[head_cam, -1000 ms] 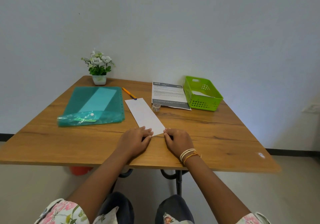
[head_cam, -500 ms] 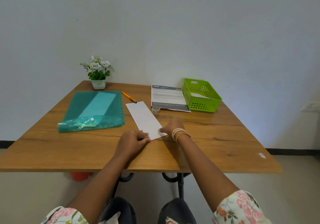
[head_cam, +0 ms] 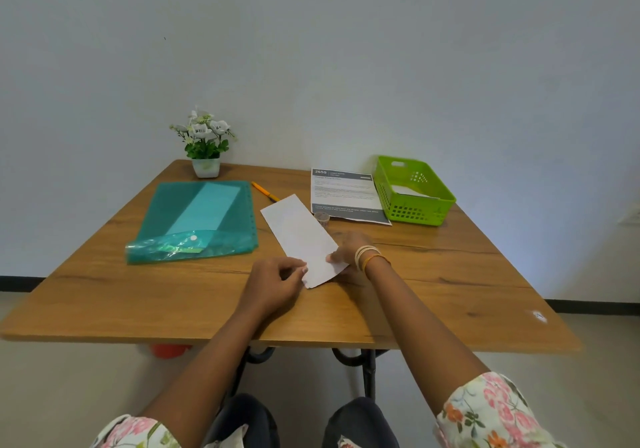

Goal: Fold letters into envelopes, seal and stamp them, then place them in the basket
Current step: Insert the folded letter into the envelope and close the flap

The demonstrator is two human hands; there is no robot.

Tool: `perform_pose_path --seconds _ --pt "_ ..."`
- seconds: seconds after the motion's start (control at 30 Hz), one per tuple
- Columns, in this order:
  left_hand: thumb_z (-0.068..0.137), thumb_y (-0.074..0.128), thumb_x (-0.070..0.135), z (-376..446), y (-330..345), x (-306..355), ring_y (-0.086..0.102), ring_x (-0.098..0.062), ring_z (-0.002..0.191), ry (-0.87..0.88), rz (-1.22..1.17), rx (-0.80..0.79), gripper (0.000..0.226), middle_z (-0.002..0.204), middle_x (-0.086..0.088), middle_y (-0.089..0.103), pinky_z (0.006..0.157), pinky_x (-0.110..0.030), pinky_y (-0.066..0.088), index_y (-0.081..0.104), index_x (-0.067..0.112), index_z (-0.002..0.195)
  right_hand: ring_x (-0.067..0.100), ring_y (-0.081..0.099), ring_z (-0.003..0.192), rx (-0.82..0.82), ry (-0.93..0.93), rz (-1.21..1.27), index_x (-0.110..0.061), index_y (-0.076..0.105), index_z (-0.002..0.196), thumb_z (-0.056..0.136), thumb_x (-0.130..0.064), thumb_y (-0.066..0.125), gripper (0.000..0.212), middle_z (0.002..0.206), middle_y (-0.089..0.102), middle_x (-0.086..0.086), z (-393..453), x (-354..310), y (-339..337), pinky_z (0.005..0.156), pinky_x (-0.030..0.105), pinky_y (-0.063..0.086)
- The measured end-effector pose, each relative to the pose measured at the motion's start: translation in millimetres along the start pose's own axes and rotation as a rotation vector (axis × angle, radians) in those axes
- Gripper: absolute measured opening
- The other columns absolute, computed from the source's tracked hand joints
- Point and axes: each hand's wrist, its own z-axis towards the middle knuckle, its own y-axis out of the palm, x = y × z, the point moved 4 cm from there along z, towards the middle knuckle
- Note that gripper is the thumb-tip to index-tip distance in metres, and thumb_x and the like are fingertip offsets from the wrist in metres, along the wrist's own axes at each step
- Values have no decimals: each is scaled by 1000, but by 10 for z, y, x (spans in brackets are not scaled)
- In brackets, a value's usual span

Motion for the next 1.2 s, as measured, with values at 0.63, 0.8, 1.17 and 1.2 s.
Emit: perform_pose_path --seconds 0.63,0.8,1.17,1.2 --pt "101 42 38 -40 -71 -62 52 -19 117 -98 -119 68 52 126 -4 58 90 -32 40 32 20 149 25 68 98 506 -402 -61 -19 77 94 87 -6 60 23 104 74 7 -548 1181 -493 90 34 52" --pt "100 45 34 -14 -28 -73 54 -20 113 -36 93 40 33 121 -1 62 90 -34 44 63 17 121 19 60 116 430 -277 21 -19 75 102 82 -3 56 32 119 68 4 -572 1433 -382 102 30 44" --pt "94 50 27 216 170 73 51 -16 110 -54 294 54 25 116 4 65 91 -35 42 70 22 110 20 63 101 433 -266 39 -18 75 92 85 -15 54 22 104 72 3 -483 678 -97 88 29 50" --pt "94 51 27 241 205 83 51 -17 111 -61 304 56 26 117 3 65 92 -36 43 70 22 111 20 62 102 399 -287 31 -19 74 93 85 -15 54 22 106 71 3 -460 573 -14 89 30 50"
